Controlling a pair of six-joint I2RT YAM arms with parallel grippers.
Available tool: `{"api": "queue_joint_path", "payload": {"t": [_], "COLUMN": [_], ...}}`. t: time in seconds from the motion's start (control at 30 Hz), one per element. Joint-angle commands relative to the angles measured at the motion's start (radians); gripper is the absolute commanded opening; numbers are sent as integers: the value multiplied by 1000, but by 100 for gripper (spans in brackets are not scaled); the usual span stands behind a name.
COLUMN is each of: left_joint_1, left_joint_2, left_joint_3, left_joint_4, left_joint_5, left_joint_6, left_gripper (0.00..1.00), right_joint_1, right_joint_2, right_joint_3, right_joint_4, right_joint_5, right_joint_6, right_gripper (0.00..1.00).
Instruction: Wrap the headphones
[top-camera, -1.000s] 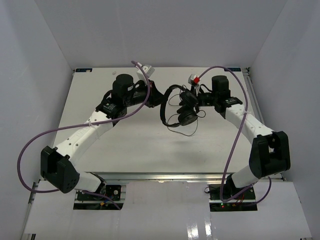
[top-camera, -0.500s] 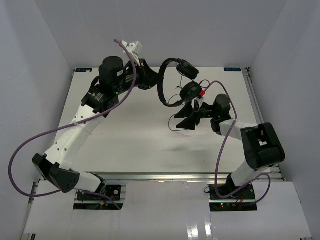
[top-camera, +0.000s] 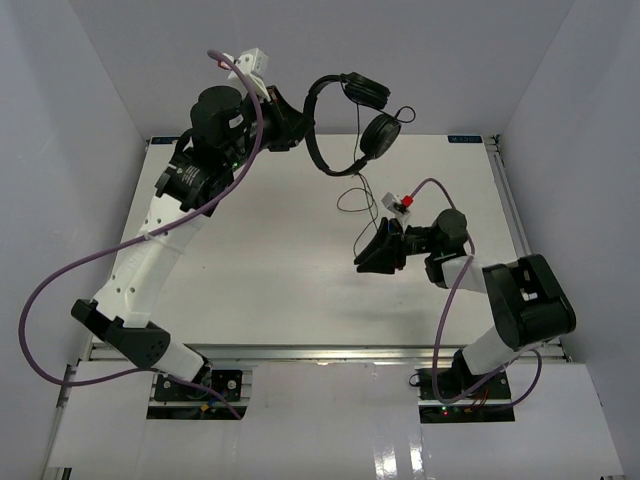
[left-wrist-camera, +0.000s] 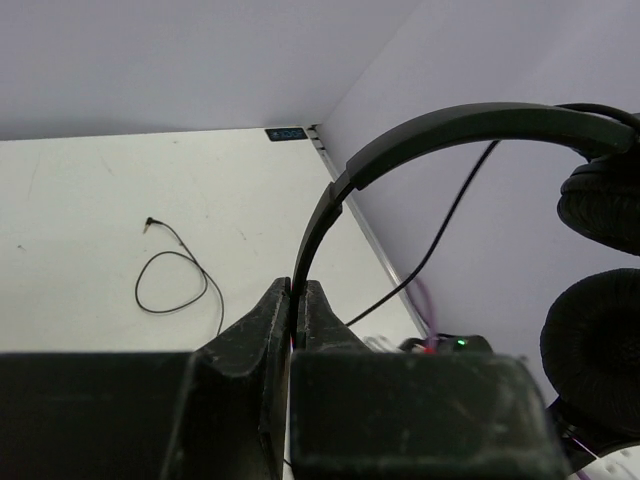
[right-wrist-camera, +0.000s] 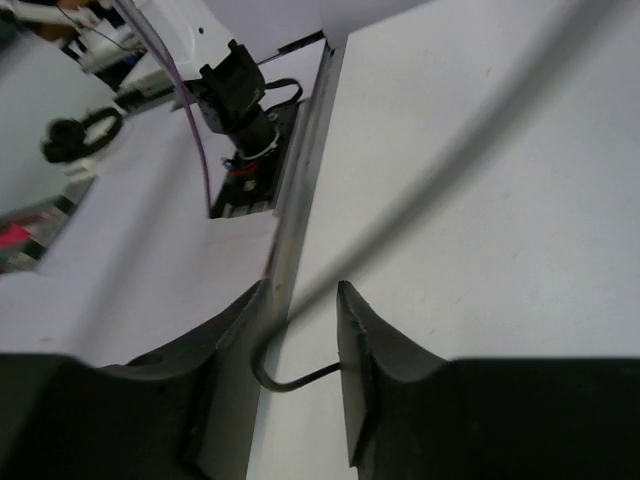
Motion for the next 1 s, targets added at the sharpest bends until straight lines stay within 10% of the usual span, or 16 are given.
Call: {"api": "queue_joint_path", "payload": {"t": [0.0,0.1,0.5,0.73,0.97], "left_joint_1": [17,25,49,47,32], "left_joint_2": [7,14,117,201,274], "left_joint_3": [37,30,-82,-248,-374], "left_joint_4": [4,14,74,134,202], "left_joint_5": [-88,-149,-294,-284,-147], "left_joint_6": [-53,-55,37,69,135], "left_gripper": [0,0,0,0,0], "right_joint_1": [29,88,324,473,491], "right_joint_2": [-204,-284,-355,-329,-369], "right_joint_3": [34,133,387,434,521], "right_joint_4": [-358,-886,-1637,-1699,-1675], "right_joint_5": [94,239,983,1693,1846], "right_joint_6": [-536,-968,-1402,-1662,-1791], "right_gripper": [27,19,8,8,8]}}
